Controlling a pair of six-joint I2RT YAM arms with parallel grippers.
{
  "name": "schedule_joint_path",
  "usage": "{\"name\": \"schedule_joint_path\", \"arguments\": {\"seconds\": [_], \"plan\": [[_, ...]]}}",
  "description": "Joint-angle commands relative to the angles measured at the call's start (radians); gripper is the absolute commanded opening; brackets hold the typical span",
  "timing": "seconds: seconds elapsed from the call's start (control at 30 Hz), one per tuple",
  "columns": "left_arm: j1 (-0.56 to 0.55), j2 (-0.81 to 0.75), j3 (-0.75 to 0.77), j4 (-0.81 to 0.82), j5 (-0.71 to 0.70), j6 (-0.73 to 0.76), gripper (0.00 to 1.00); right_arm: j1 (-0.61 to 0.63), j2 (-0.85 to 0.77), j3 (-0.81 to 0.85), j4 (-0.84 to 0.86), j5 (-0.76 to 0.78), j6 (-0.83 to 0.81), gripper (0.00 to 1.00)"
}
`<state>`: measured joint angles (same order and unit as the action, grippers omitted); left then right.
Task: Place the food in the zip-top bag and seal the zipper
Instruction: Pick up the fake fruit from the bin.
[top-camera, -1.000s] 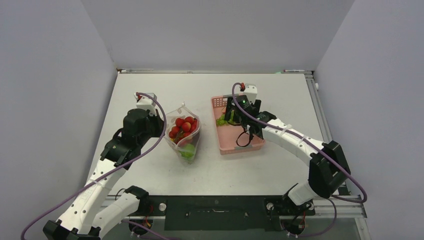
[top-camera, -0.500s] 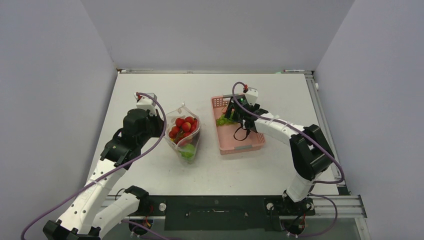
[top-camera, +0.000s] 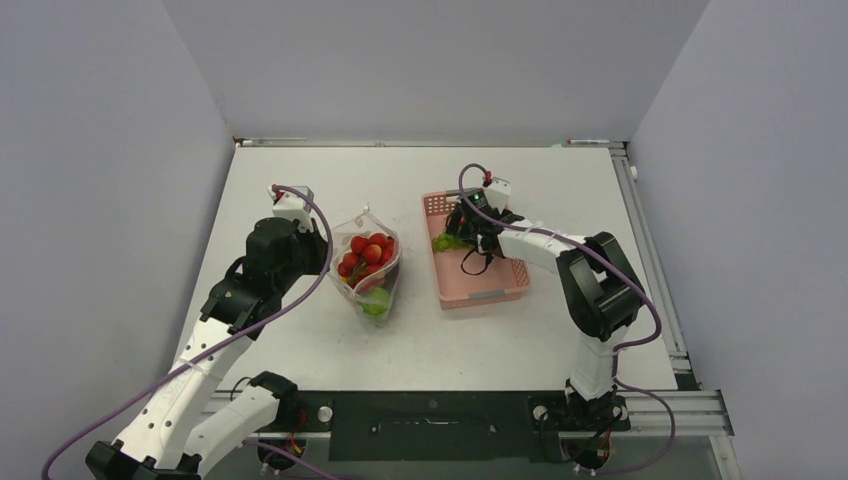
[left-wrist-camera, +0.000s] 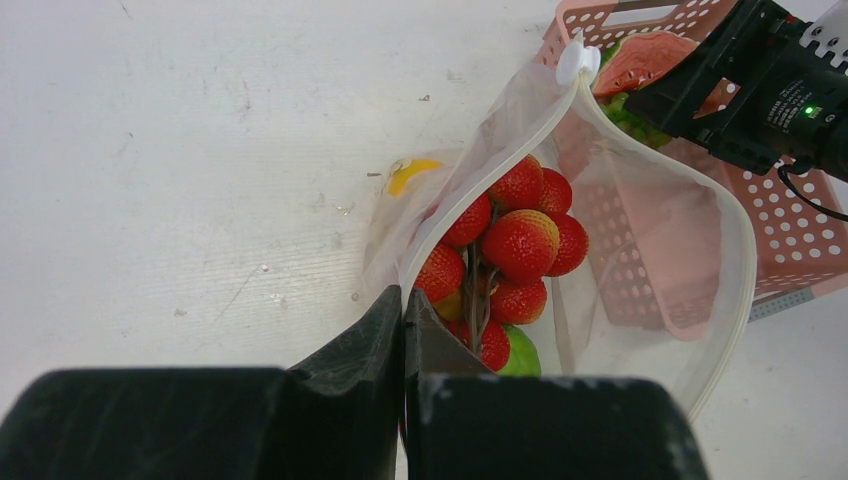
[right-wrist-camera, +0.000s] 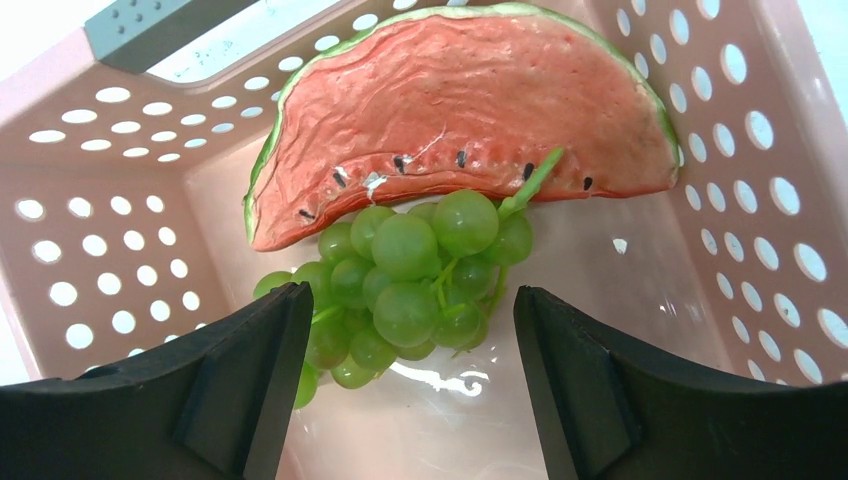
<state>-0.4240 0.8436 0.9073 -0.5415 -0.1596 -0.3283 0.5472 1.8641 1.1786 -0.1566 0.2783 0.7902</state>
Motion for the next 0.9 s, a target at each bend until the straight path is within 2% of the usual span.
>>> {"name": "schedule_joint_path", "arguments": {"seconds": [0.0,0.3,0.37,0.5,0.6,0.87], "plan": [[-0.001,-0.011,0.014,0.047,0.007,0.005,0.0,-0.013,0.023,0.045,0.061,-0.005,0.021,0.74],[-0.001,-0.005,0.014,0.046,0.006,0.006,0.0,-0.034,0.08,0.046,0.1,-0.024,0.027,0.58],[-0.001,-0.003,0.014,0.046,0.004,0.006,0.0,-0.037,0.088,0.041,0.105,-0.033,0.026,0.48],[-0.001,0.0,0.013,0.047,0.004,0.006,0.0,-0.042,0.079,0.012,0.121,-0.046,0.023,0.21],[-0.001,0.004,0.013,0.046,0.01,0.005,0.0,-0.046,0.058,-0.012,0.126,-0.047,0.021,0.08],[-0.001,0.002,0.014,0.045,0.015,0.005,0.0,-0.043,-0.05,-0.066,0.14,-0.055,0.014,0.05]]}}
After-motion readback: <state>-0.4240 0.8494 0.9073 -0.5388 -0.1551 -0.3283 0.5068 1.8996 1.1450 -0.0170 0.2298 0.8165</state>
